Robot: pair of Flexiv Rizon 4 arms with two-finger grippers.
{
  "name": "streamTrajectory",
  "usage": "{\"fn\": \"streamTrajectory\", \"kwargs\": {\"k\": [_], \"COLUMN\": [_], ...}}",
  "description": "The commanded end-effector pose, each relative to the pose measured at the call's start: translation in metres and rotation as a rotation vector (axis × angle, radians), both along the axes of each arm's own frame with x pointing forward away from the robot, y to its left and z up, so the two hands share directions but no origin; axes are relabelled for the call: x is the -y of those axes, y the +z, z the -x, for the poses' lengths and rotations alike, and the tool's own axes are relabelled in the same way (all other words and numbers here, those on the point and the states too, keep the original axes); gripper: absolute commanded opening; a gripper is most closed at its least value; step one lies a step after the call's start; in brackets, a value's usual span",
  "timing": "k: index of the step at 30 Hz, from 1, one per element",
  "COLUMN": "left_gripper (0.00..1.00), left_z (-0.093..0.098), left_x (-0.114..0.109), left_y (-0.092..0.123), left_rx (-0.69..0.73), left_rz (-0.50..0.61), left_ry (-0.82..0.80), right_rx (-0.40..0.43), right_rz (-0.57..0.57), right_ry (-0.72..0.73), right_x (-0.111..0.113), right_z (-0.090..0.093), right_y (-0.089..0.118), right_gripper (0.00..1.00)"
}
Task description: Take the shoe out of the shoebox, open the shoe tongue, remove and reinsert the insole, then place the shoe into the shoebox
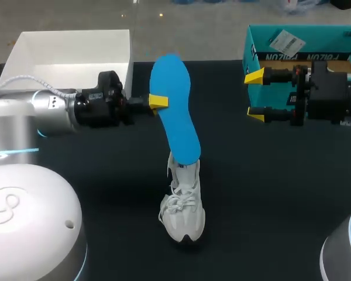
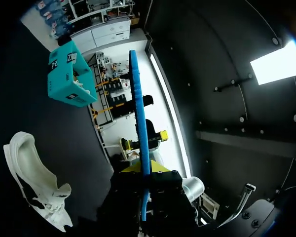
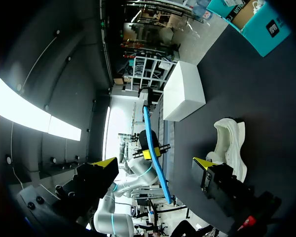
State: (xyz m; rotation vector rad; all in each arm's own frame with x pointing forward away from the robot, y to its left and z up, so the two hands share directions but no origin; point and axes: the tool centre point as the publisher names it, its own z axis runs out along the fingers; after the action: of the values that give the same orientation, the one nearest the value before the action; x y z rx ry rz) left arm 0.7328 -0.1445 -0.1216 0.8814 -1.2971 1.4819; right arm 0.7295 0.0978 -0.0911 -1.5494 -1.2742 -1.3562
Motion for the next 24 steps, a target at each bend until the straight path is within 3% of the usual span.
{"fn": "streamTrajectory", "kwargs": {"k": [1,15,24], "left_gripper": [0.0,0.0,0.0], "left_z": [-0.002,0.009,0.014], "left_x": [0.002,0.017,0.02], "left_y": [-0.017,-0.028,-0.028], "left_rx": [-0.11,-0.109,-0.122], "left_rz": [0.045,0.02,0.013], "left_ry": [-0.065,-0.207,-0.238], "right_rx": [-0.001,-0.001,0.001], "right_rz": [0.001,0.001,-0.031], "right_ry": [-0.003,-0.003,0.011], "right_x": [-0.001,-0.001,-0.032], "right_z": [0.001,0.001,0.012], "right_y": [-0.001,-0.001,-0.028], "right_gripper": [1.0,1.0,1.0]}}
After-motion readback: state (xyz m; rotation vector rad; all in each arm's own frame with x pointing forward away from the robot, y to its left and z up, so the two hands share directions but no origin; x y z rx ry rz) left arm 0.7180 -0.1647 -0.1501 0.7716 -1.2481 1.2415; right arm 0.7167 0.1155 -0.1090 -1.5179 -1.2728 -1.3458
